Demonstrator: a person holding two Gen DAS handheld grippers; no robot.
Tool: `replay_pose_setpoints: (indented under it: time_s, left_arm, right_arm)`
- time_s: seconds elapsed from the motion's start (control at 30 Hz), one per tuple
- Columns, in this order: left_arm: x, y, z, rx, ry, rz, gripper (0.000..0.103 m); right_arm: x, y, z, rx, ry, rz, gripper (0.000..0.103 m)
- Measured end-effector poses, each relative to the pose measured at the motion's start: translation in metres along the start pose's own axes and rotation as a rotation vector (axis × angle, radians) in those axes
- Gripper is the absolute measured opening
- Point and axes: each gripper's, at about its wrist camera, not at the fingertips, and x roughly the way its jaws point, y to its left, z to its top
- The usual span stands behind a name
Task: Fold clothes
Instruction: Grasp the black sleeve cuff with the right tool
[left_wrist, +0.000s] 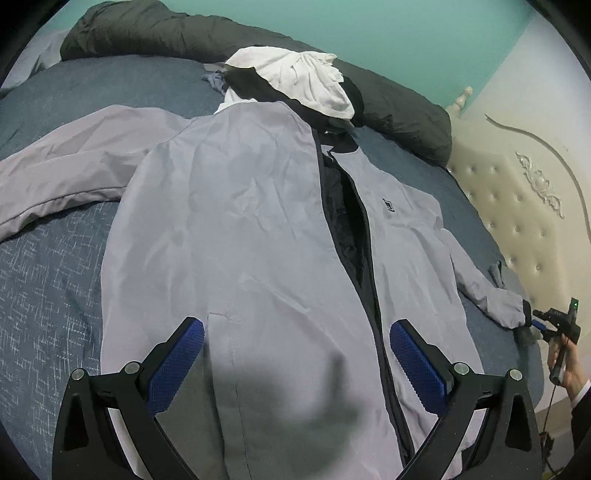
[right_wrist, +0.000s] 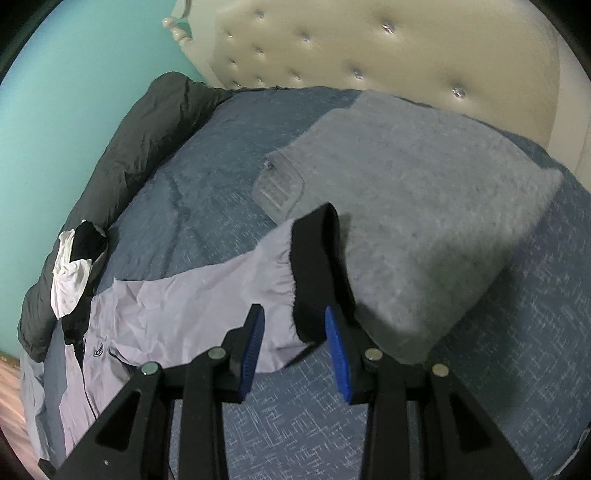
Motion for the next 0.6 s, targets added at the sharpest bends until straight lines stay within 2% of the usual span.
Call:
replay_pose_setpoints:
  time_s: [0.23, 0.27, 0.3, 0.33, 0.47, 0.53, 0.6]
  left_arm:
    - [-0.006, -0.003, 0.002, 0.017, -0.028, -0.014, 0.103]
    - [-0.008, -0.004, 0.002, 0.023, -0.031, -0.013, 0.103]
    - [-0.008, -0.004, 0.002, 0.025, -0.033, -0.013, 0.103]
    - [-0.009, -0.004, 0.002, 0.026, -0.034, -0.013, 0.103]
    - [-0.011, -0.001, 0.0, 0.027, -0.04, -0.004, 0.103]
    - [-0.012, 0.002, 0.0, 0.025, -0.041, 0.001, 0.103]
    - [-0.011, 0.004, -0.001, 0.021, -0.041, 0.004, 0.103]
  right_arm:
    - [0.006, -0.002, -0.02, 0.048, 0.03, -0.008, 0.035]
    - [0.008, -0.003, -0.02, 0.046, 0.031, -0.006, 0.036]
    - [0.01, -0.003, -0.02, 0.043, 0.032, -0.004, 0.045]
    - [0.011, -0.004, -0.02, 0.046, 0.029, -0.002, 0.05]
    - [0.015, -0.008, -0.018, 0.071, -0.014, -0.011, 0.052]
    - [0.016, -0.006, -0.016, 0.052, -0.04, -0.022, 0.048]
    - [0.019, -0.007, -0.015, 0.046, -0.048, -0.044, 0.029]
